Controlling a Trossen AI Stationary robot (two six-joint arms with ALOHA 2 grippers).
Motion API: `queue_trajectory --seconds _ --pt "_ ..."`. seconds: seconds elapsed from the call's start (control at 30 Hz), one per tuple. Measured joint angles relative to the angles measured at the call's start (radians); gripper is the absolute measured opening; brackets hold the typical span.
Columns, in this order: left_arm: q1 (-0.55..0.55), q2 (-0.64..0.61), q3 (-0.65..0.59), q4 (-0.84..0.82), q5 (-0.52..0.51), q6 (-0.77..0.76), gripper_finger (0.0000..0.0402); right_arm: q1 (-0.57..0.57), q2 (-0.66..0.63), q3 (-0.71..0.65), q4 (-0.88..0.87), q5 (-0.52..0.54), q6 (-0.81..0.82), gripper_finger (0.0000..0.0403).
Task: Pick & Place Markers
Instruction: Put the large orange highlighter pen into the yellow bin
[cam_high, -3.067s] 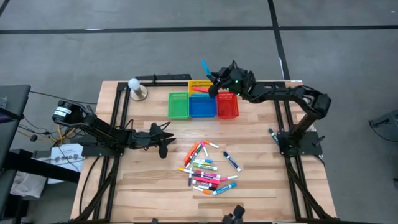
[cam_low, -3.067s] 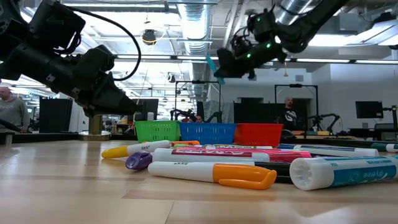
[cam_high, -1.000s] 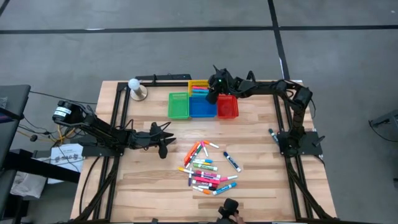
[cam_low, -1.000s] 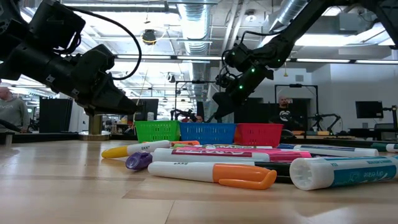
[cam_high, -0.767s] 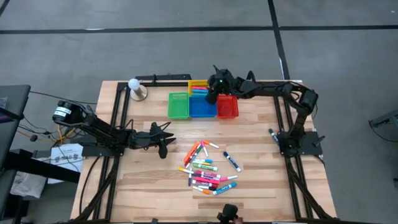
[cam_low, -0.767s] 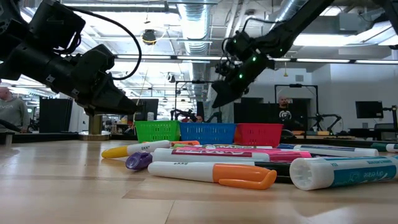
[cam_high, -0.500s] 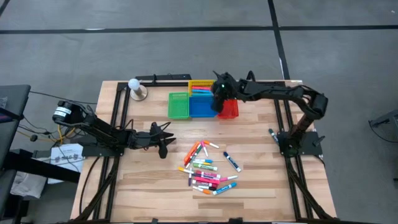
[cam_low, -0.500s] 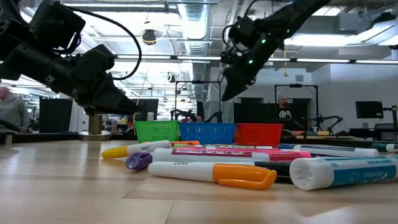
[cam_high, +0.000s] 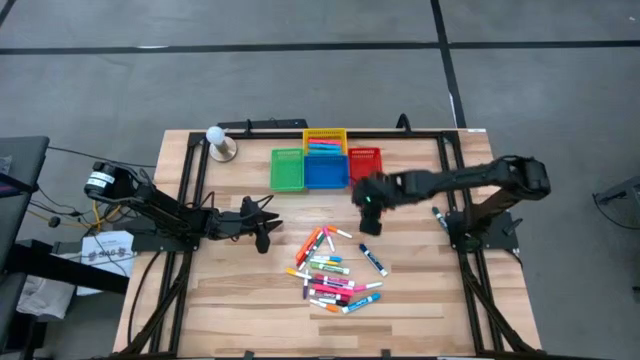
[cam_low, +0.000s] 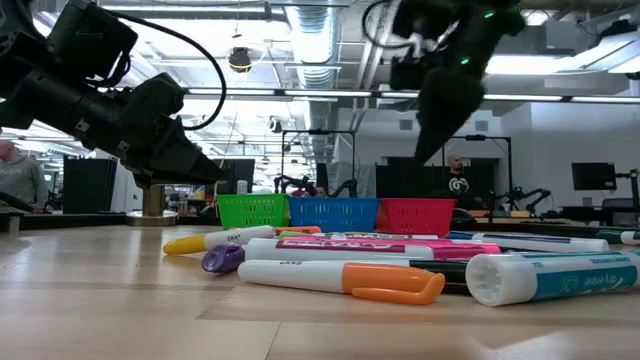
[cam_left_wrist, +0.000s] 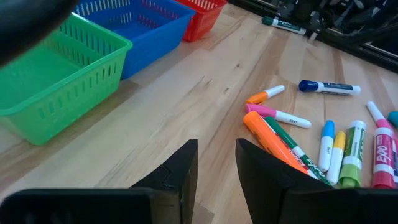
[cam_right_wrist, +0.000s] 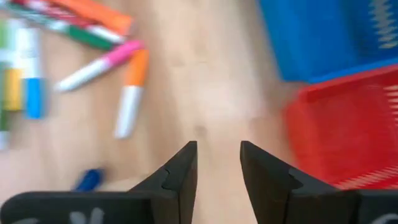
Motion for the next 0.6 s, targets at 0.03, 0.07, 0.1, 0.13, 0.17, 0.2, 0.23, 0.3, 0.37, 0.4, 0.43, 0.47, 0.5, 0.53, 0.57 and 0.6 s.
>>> queue_trajectory --seconds 0.03,0.07,0.1,0.13,0.17,0.2,0.23,0.3,0.37,0.4,0.43,0.47,0.5,0.53,0.57,0.6 --pt "0.000 0.000 0.000 0.000 0.000 0.000 0.0108 0.031 -0.018 -0.030 0.031 0.002 0.023 0.0107" --pt "0.000 0.000 0.000 0.000 0.001 0.000 0.0108 0.063 -0.037 -0.061 0.061 0.012 0.048 0.0106" --pt "0.000 0.000 0.000 0.000 0.004 -0.001 0.0108 0.096 -0.057 -0.094 0.096 0.033 0.078 0.0105" --pt "0.000 0.000 0.000 0.000 0.008 -0.002 0.0108 0.130 -0.076 -0.126 0.133 0.061 0.108 0.0104" --pt "0.000 0.000 0.002 0.000 0.012 -0.003 0.0108 0.163 -0.096 -0.159 0.174 0.091 0.139 0.0103" --pt "0.000 0.000 0.009 -0.002 0.016 -0.002 0.0108 0.197 -0.115 -0.191 0.206 0.123 0.175 0.0102" --pt "0.000 0.000 0.021 -0.001 0.020 -0.003 0.0108 0.231 -0.131 -0.223 0.239 0.157 0.216 0.0102" --pt "-0.001 0.000 0.050 0.002 0.030 -0.002 0.0108 0.300 -0.154 -0.282 0.304 0.233 0.313 0.0102" --pt "-0.008 0.004 0.079 0.002 0.049 0.004 0.0108 0.375 -0.165 -0.330 0.351 0.302 0.415 0.0102" --pt "-0.014 0.011 0.095 0.002 0.058 0.007 0.0108 0.412 -0.164 -0.347 0.370 0.335 0.463 0.0102" --pt "-0.021 0.019 0.109 0.003 0.064 0.014 0.0108 0.450 -0.163 -0.360 0.381 0.366 0.509 0.0102" --pt "-0.027 0.036 0.123 0.006 0.067 0.021 0.0108 0.483 -0.158 -0.370 0.392 0.397 0.549 0.0102" --pt "-0.033 0.056 0.139 0.004 0.072 0.025 0.0108 0.514 -0.150 -0.374 0.401 0.428 0.585 0.0102" --pt "-0.039 0.080 0.152 0.003 0.071 0.026 0.0108 0.545 -0.146 -0.379 0.402 0.459 0.615 0.0102" --pt "-0.043 0.109 0.171 0.002 0.072 0.026 0.0108 0.571 -0.140 -0.382 0.402 0.494 0.641 0.0102" --pt "-0.049 0.143 0.192 0.001 0.072 0.027 0.0108 0.593 -0.132 -0.382 0.415 0.525 0.658 0.0102"
